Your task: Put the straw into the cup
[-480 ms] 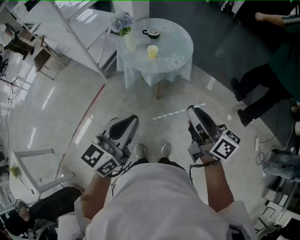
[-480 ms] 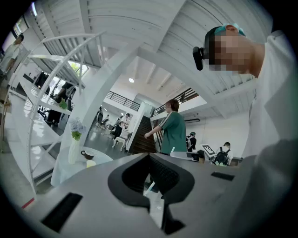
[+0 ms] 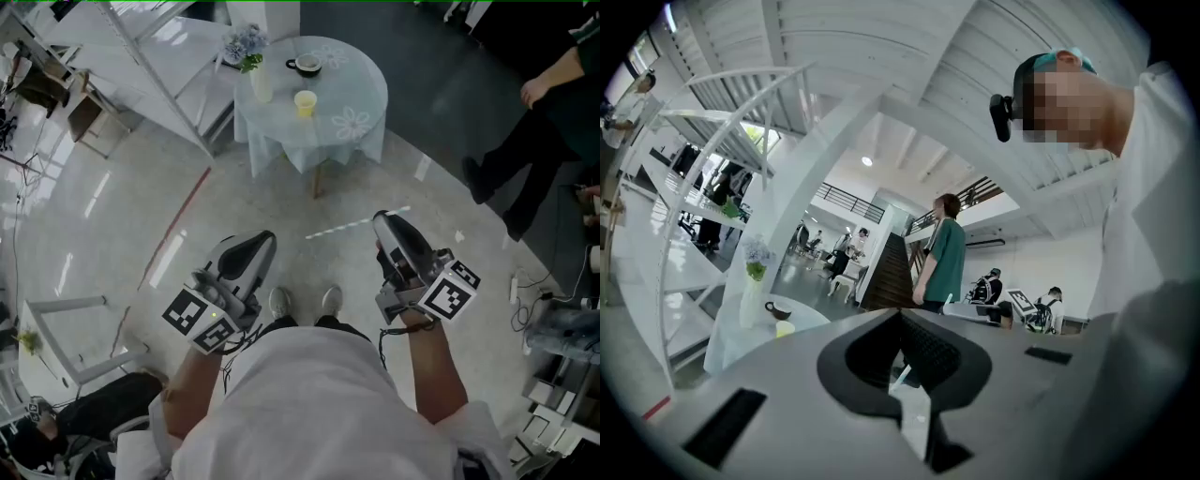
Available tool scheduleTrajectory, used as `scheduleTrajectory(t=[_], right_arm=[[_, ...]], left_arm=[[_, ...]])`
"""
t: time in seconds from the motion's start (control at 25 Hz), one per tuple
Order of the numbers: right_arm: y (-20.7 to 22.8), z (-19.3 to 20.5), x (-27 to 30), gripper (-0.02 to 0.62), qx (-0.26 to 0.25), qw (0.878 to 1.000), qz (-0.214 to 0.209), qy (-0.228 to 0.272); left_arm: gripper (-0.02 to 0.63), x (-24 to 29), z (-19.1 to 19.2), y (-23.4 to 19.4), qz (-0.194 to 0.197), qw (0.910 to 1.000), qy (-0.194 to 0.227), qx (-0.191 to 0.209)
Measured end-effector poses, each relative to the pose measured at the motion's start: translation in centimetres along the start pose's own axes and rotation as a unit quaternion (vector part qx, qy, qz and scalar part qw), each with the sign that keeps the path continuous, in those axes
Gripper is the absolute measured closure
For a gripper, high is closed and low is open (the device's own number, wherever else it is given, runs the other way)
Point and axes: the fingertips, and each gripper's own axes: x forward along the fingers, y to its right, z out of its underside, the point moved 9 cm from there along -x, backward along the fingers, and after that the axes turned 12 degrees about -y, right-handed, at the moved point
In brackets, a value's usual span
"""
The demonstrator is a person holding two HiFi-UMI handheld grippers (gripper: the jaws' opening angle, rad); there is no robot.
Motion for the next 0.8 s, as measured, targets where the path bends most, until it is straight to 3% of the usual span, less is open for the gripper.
scheduleTrajectory(t=[0.8], right_arm=[[5.9, -2.8, -6.3, 0.557, -0.005, 0.999, -0.036, -0.026]], left_arm=[[0.584, 6.3, 1.7, 6.7, -0.052, 0.9986, 0.012, -0.001]])
